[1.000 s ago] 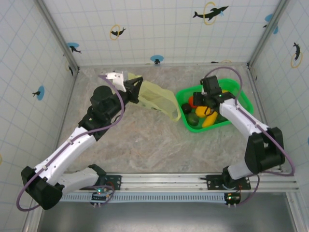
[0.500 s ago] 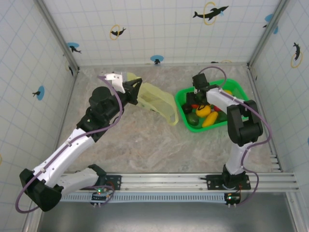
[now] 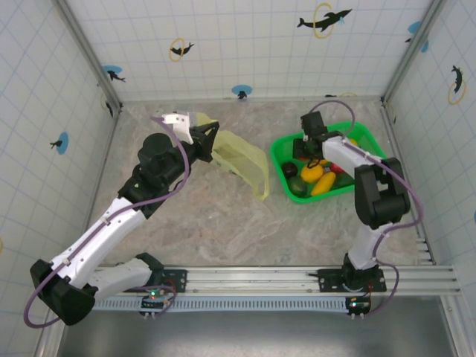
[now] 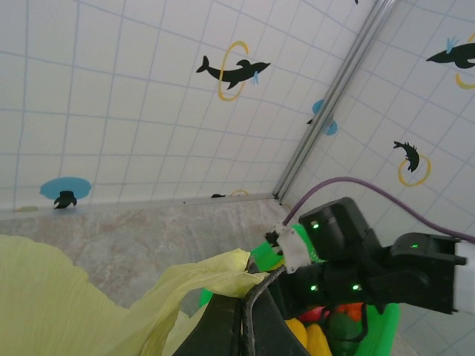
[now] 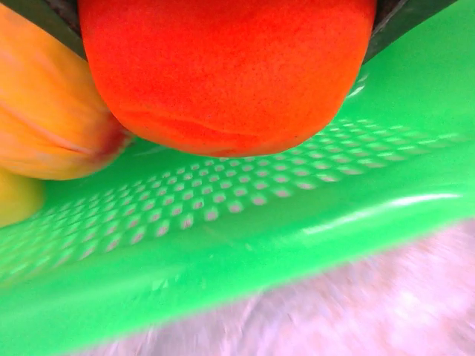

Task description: Place the fake fruits into the plastic bag and tie a complex knot

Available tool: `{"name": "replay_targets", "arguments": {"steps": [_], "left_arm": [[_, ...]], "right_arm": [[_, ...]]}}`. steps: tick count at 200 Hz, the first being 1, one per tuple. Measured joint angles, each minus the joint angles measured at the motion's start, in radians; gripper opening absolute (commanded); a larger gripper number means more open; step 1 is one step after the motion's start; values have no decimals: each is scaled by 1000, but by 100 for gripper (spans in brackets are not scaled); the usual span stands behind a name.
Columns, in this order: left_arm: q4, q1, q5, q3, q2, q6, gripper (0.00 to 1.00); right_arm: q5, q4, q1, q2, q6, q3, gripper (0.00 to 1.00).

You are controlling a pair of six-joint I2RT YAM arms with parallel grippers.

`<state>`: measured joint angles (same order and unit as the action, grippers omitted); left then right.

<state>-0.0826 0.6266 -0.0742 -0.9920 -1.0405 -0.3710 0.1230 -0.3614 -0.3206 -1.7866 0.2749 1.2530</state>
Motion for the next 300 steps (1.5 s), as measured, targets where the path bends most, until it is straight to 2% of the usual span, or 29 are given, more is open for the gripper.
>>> {"name": "replay_targets", "arguments": {"steps": [26,53,90,125,158,202,229,253,289,300], "left_arm": [[2,0,0,0,0,3,0],[19,0,-5,-2,0,5,0],[32,0,-26,-9,0,8,0],[42,0,-55,-9,1,16,0],[53,0,-101,-9,20,36,0],[61,0,-214,35,86,104,0],[88,0,-312,81,121,155,0],[137,0,-386,91,125,200,0],[154,0,-462,109,124,234,0],[154,0,-475,115,124,240,0]], "right_arm": [[-63,58,-2,183,-5,-36,55],[-201,185,-42,367,-3,-125,54],[-466,330,-217,509,1,-230,51],[-562,368,-399,505,-17,-243,52],[-509,419,-462,409,-16,-246,51],[-350,466,-438,264,22,-239,47],[-241,478,-424,183,35,-145,49],[-196,518,-430,133,51,-69,49],[-147,561,-461,26,78,19,54],[-129,566,-471,-27,92,47,61]]}}
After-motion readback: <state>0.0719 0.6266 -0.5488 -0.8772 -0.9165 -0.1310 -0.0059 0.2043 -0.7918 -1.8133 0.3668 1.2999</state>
